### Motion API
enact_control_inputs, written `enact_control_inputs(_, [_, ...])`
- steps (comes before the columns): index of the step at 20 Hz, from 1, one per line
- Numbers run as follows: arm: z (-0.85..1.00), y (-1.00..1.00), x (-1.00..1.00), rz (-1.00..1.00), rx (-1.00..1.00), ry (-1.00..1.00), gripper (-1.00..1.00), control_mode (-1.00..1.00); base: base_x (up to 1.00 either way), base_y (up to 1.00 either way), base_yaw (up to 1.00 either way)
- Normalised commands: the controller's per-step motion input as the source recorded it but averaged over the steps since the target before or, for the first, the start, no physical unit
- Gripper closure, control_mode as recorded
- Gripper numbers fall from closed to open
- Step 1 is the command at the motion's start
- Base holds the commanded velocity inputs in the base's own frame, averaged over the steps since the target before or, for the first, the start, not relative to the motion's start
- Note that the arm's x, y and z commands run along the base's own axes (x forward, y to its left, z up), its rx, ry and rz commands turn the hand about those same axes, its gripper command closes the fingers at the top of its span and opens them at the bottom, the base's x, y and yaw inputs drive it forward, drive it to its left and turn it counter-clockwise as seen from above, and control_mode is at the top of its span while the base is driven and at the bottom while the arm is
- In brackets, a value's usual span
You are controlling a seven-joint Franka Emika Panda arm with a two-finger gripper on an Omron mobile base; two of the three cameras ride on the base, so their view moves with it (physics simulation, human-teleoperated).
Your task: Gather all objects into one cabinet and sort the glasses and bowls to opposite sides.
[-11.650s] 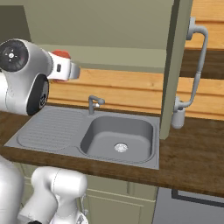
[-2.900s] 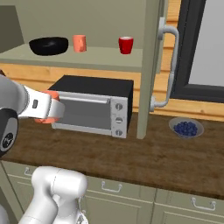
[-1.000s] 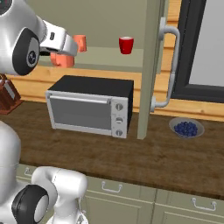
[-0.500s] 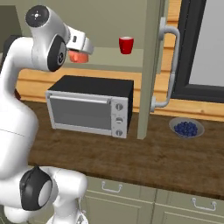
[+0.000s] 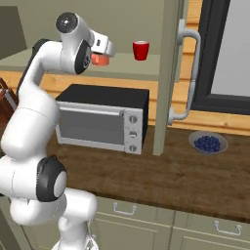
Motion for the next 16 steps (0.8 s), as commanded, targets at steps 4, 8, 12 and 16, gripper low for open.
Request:
enact_control_inputs(4, [-0.23, -0.03, 0.92, 0.0, 0.0, 0.0, 1.0, -1.0, 0.0, 0.0, 0.0])
enact_control_inputs(8, [-0.24, 0.0, 0.8, 0.0, 0.0, 0.0, 1.0, -1.0, 0.0, 0.0, 0.0])
enact_control_inputs(12, [-0.03, 0.0, 0.32, 0.0, 0.0, 0.0, 1.0, -1.0, 0.0, 0.0, 0.0])
enact_control_inputs(16, [0.0, 0.0, 0.0, 0.0, 0.0, 0.0, 1.0, -1.0, 0.0, 0.0, 0.0])
